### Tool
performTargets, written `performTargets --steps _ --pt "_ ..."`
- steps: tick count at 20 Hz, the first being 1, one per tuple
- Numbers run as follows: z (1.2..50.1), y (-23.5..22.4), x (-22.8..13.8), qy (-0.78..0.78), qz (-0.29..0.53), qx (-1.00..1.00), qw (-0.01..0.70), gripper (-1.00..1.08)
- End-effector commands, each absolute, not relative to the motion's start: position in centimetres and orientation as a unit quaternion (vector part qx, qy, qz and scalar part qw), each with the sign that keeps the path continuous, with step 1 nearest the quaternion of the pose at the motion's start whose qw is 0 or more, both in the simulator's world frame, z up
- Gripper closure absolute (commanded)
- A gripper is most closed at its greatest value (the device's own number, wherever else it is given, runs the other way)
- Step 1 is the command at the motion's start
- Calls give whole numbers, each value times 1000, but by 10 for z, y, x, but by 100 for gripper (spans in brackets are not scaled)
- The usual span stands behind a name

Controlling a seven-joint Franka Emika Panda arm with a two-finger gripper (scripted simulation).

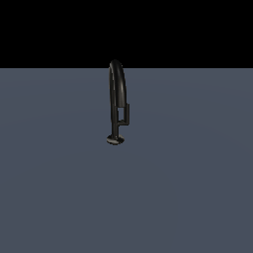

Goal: Turn on the faucet by rotating a designated handle.

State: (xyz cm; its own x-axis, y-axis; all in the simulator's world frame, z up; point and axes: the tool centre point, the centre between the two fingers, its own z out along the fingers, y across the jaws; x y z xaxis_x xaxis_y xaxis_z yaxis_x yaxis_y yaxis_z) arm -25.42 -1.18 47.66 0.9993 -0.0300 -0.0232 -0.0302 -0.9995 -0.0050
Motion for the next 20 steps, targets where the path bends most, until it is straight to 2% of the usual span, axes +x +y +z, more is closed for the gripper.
performTargets --steps 1,11,20 --pt "477 -12 -254 15 12 -1000 3 108" --pt "474 -9 -241 29 28 -999 15 108" --pt "467 -2 -205 65 73 -994 50 108"
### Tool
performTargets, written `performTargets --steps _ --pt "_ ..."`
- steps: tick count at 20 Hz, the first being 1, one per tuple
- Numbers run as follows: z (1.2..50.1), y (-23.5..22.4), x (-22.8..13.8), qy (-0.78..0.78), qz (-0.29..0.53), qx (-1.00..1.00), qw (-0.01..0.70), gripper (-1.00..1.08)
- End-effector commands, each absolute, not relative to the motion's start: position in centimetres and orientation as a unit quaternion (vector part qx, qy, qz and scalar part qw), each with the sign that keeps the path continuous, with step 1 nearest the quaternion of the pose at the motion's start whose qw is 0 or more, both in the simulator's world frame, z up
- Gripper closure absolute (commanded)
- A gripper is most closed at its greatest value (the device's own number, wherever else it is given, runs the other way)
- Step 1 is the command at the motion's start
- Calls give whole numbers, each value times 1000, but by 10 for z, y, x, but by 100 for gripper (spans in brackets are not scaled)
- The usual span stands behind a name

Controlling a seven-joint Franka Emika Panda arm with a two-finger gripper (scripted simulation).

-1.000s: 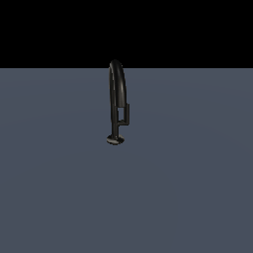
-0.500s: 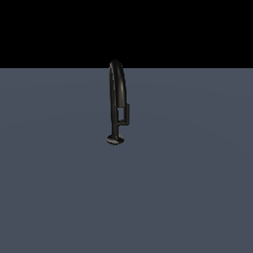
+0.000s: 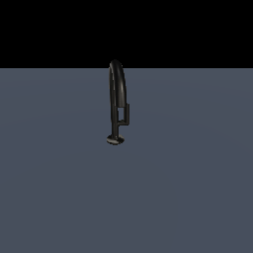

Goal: Turn on the faucet by rotating a designated handle.

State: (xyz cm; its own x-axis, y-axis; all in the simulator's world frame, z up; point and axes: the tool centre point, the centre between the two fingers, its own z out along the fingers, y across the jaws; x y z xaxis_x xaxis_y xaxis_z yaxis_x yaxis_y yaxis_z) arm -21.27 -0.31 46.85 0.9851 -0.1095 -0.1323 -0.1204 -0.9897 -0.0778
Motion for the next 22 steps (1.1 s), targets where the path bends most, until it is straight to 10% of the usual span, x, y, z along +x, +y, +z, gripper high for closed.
performTargets --steps 1,22 --pt "465 -1 -200 71 80 -993 55 108" --pt "416 8 -84 192 230 -939 171 108"
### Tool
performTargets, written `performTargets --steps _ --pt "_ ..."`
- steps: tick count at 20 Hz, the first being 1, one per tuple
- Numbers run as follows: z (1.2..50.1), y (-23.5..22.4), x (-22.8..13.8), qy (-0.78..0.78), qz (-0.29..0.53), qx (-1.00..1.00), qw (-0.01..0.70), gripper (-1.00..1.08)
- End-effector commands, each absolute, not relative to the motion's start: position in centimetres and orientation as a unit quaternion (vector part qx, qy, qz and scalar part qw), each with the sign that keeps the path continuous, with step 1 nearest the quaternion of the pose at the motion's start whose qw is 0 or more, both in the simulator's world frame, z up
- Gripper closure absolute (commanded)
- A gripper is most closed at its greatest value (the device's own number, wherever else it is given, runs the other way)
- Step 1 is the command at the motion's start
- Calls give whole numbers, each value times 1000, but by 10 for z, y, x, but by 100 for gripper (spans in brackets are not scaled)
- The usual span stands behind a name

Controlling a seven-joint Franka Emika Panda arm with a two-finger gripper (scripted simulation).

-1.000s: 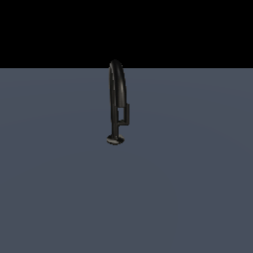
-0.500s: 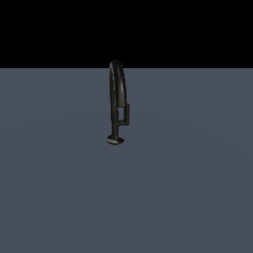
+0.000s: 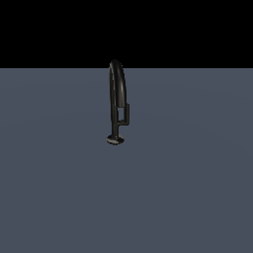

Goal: Turn on the faucet by rotating a designated handle.

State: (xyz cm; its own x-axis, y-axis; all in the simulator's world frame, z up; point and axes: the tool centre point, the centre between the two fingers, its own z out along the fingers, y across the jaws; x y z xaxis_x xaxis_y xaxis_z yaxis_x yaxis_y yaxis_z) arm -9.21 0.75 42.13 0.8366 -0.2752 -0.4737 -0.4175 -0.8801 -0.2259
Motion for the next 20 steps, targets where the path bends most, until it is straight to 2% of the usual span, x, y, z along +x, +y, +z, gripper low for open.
performTargets --steps 1,20 --pt "413 8 -78 198 238 -934 177 108" --pt "333 3 16 306 374 -828 284 108"
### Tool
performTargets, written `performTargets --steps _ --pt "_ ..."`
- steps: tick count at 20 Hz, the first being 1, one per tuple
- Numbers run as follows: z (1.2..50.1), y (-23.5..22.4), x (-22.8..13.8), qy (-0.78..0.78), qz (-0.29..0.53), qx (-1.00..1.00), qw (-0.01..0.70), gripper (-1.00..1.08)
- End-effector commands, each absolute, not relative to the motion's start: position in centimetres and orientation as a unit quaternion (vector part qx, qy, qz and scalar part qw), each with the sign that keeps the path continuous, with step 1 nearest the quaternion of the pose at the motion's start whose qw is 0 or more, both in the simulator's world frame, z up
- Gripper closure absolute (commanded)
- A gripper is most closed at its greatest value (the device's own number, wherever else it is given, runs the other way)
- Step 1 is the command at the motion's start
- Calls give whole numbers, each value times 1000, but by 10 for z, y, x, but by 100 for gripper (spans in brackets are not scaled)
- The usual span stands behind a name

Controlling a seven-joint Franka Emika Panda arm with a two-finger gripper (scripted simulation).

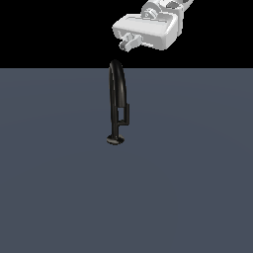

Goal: Turn on the faucet by rotating a designated handle.

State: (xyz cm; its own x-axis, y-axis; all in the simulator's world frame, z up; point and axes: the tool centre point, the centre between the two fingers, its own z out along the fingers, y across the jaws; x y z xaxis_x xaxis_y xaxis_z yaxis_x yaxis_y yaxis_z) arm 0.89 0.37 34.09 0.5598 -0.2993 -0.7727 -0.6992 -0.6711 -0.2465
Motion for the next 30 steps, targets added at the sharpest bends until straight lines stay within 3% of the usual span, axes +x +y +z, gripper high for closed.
performTargets --steps 1,18,30 --pt "328 3 20 311 381 -821 290 108" --pt "220 1 85 406 499 -662 385 108" --pt "154 8 106 450 551 -559 427 108"
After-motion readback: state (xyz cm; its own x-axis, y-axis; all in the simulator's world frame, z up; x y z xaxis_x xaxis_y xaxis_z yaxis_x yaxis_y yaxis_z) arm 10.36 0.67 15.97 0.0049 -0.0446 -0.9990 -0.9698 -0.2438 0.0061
